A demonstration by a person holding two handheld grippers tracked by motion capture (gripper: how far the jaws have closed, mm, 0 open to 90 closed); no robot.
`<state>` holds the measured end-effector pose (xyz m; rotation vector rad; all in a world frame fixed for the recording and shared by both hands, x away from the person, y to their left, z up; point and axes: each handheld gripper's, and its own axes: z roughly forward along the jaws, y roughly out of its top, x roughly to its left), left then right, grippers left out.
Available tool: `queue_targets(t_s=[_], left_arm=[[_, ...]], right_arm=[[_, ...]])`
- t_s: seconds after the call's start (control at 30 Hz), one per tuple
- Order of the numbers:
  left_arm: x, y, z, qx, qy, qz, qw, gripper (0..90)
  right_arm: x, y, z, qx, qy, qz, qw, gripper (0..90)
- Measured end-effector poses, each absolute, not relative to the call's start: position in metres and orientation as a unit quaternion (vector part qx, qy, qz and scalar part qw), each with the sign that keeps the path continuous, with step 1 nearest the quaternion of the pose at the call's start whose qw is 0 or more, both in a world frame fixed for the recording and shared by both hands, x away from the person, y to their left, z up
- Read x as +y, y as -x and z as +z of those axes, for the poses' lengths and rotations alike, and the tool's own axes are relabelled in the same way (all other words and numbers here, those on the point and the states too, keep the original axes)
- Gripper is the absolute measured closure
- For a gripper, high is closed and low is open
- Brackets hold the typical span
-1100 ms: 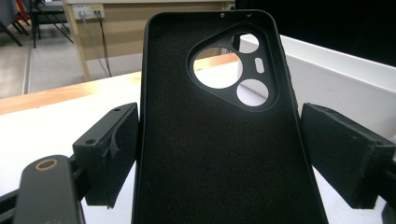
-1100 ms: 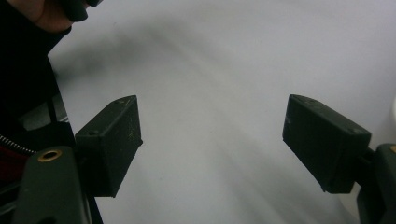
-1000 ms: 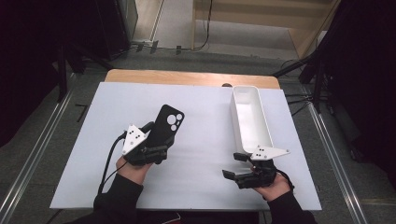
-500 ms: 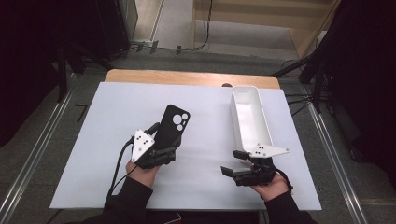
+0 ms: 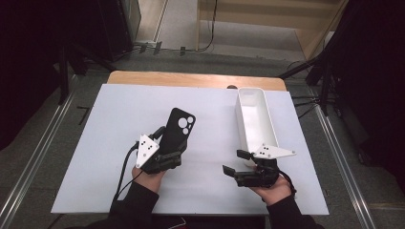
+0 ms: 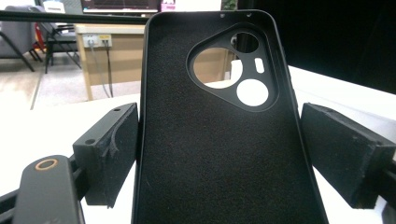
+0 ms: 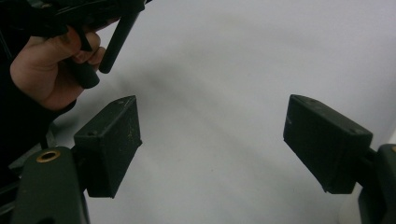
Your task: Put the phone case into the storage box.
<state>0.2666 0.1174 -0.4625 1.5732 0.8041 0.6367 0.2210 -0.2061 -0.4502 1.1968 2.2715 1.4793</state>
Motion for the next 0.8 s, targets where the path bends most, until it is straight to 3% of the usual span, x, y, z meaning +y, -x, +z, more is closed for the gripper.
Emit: queue_targets(t_s=[0.8], left_arm=[[0.113,-0.266,-0.47,0.348,-0.675,0.273,0.59,13.7]], right_arm=[[-0.181,-0.24,-0.421,0.749,-0.428,0.498,0.093,18.3]])
